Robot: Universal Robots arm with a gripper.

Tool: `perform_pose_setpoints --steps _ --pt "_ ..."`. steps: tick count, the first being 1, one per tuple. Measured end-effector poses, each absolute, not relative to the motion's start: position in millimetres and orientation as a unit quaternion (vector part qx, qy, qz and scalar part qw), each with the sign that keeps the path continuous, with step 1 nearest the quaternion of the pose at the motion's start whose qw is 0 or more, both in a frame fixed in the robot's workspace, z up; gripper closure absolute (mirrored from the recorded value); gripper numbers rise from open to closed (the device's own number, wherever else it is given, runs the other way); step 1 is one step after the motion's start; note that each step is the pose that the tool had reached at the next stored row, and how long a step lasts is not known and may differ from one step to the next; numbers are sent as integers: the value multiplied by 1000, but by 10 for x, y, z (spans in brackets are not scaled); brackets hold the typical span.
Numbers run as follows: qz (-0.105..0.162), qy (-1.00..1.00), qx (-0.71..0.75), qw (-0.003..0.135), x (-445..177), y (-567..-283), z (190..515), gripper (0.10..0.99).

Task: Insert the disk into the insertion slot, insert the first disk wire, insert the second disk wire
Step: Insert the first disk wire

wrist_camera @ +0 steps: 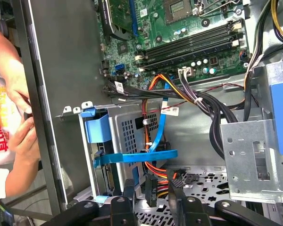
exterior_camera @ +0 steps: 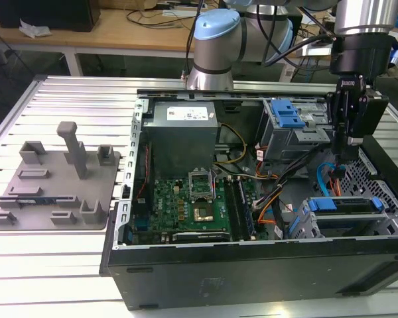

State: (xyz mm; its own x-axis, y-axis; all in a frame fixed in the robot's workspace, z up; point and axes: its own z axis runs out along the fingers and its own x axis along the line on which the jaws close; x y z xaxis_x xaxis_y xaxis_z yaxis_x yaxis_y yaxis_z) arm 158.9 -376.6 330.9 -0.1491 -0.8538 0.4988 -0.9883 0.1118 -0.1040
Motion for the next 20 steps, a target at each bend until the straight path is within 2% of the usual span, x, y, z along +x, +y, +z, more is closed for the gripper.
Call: perform_pose_setpoints --steps 5,6,7,17,18,20 --pt "210 -729 632 160 1592 -3769 3309 671" --pt "210 -729 632 160 1593 -3770 3308 686" --pt "210 -729 631 160 1593 -3770 3308 757" --pt "210 -730 631 160 1593 -3774 3306 757" --pt "210 -730 631 160 1593 -3775 3306 776" --pt "210 -730 631 160 1594 -3778 3305 906"
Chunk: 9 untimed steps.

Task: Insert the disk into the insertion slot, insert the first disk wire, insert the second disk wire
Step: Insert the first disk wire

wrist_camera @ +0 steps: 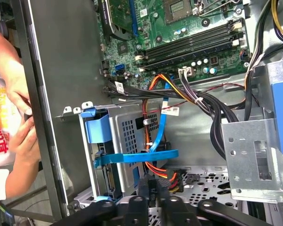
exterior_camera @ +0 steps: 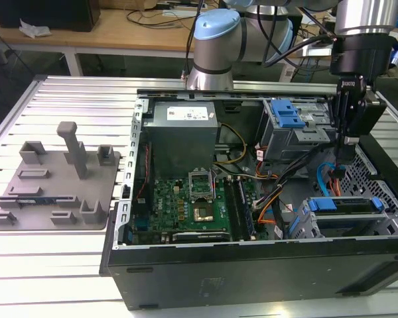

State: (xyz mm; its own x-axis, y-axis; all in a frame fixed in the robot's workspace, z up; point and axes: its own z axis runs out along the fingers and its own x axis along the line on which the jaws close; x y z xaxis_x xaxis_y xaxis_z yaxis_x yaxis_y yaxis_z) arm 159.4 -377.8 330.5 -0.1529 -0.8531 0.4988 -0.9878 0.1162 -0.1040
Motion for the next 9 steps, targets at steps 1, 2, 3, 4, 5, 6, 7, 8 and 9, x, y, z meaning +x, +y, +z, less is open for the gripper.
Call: perform_pose_setpoints --steps 1,2,3,4,5,6,7,8,9 --pt "210 -730 631 160 1594 -3779 3305 922" --pt "210 -730 631 160 1594 -3780 3305 922" --pt "210 -730 631 160 1594 -3780 3305 922" --pt "210 -730 631 160 1594 -3780 3305 922" --pt "210 -730 631 160 1594 -3780 3305 922" --pt "210 -730 631 160 1594 -3782 3305 922" --pt "210 -730 631 160 1594 -3789 3306 922" --pt "207 -731 631 158 1594 -3815 3307 922" --pt "204 -731 632 156 1594 -3834 3314 922"
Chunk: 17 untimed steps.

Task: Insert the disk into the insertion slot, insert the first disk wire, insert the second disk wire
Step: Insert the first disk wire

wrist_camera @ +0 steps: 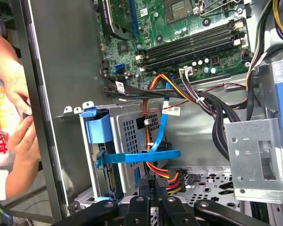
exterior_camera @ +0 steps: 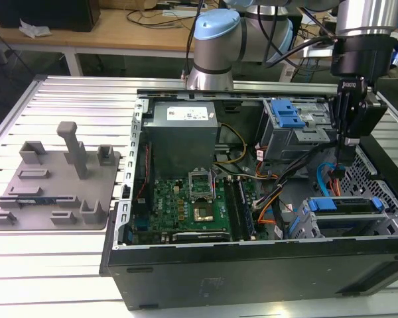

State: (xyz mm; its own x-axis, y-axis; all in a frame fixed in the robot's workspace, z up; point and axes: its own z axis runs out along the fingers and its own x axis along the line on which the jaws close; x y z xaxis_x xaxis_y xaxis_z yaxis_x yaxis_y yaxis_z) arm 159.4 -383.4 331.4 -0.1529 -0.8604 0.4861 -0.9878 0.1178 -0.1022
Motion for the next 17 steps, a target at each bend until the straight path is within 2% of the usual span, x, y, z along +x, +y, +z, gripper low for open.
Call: perform_pose_setpoints --steps 10,17 --pt "171 -740 638 127 1594 -4022 3395 922" --pt "147 -745 642 106 1594 -4261 3434 922"
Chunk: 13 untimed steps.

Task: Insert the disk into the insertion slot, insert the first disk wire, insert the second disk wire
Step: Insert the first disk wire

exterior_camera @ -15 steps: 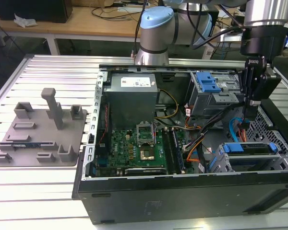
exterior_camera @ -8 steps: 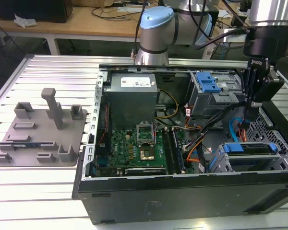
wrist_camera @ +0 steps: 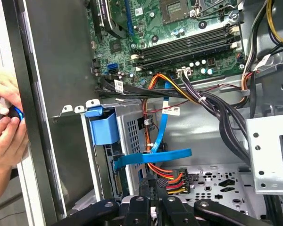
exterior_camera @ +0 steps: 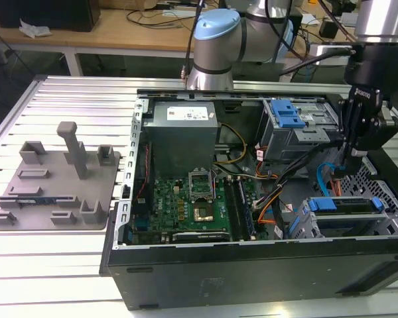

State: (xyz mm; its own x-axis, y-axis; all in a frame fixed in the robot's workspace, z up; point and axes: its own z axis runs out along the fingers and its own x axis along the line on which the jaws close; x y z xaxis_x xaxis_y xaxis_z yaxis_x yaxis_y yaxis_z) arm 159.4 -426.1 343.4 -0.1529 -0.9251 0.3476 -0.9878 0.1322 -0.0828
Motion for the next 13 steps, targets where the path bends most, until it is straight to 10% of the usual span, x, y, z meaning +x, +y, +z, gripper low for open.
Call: perform_pose_setpoints --steps 13 --pt "134 -736 657 91 1611 -4351 3456 922"
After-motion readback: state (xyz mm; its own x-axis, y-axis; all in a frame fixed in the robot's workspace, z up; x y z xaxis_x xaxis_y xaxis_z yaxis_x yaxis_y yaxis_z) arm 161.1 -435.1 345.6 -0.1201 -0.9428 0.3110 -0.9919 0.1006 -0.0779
